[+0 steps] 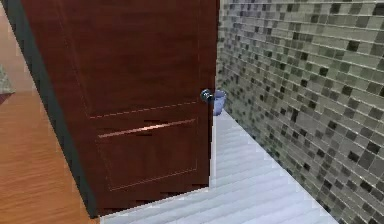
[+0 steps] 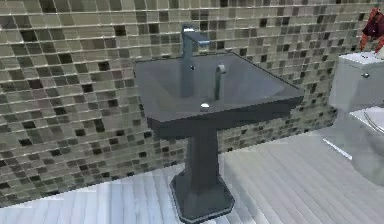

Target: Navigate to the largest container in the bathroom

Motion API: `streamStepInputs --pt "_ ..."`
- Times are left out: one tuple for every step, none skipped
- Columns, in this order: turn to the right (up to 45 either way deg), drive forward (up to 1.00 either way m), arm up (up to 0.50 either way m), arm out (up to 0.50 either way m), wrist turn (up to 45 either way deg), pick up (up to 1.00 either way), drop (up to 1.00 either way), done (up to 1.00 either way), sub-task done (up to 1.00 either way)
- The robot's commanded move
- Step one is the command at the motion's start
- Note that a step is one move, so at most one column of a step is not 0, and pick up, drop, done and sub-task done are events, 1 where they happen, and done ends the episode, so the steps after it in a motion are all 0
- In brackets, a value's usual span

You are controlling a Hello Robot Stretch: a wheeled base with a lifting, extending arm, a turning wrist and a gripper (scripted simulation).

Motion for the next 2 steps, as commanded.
streamStepInputs --pt "0.0 0.45 0.0 0.0 0.0 0.0 0.0 0.0 0.0" --pt "-45.0 0.0 0.0 0.0 0.0 0.0 0.0 0.0 0.0"
